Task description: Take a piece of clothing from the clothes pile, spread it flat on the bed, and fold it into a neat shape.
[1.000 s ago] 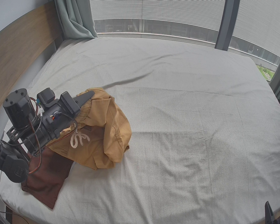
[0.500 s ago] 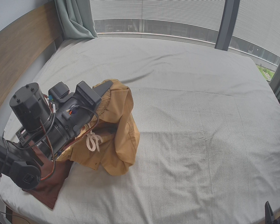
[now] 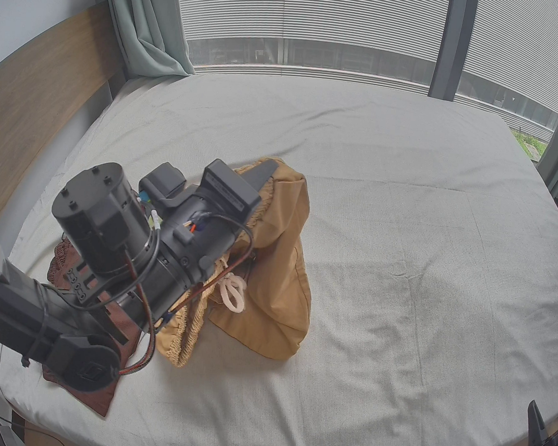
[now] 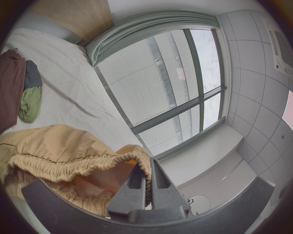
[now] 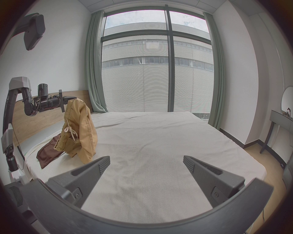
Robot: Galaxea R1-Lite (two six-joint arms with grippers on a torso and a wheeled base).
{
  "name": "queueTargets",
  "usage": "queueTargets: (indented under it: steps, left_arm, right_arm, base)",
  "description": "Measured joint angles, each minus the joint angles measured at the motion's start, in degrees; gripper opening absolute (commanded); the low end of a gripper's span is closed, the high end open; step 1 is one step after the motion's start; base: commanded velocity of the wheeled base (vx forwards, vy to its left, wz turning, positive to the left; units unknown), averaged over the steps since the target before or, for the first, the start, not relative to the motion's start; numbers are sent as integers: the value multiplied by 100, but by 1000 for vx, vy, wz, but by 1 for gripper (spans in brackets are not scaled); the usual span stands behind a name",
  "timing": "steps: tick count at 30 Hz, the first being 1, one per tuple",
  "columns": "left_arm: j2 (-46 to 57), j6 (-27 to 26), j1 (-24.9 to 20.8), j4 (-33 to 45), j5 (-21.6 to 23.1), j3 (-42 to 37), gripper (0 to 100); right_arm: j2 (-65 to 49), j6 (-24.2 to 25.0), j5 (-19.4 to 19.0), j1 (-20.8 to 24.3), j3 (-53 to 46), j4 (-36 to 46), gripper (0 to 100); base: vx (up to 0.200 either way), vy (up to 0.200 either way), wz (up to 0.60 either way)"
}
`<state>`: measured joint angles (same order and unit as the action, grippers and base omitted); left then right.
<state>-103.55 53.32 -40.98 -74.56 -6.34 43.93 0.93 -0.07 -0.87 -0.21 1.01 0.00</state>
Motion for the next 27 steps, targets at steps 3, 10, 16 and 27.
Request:
queueTargets:
  steps: [3, 10, 16, 27]
  left_arm:
    - [-135, 0, -155, -9, -12, 102, 0]
    - [-411, 0, -397, -11, -48, 322, 0]
    - [-696, 10, -581, -13, -69, 667, 0]
    - [-1348, 11, -951, -13, -83, 1340, 0]
  right_arm:
    - [0, 0, 0, 0, 0, 0, 100]
    - [0, -2, 0, 2, 0, 2, 100]
    - [0, -6, 0, 2, 0, 0, 100]
    - [0, -9, 0, 5, 0, 0, 100]
  base:
    - [0, 0, 0]
    - [0, 0, 0]
    - [0, 0, 0]
    - [0, 0, 0]
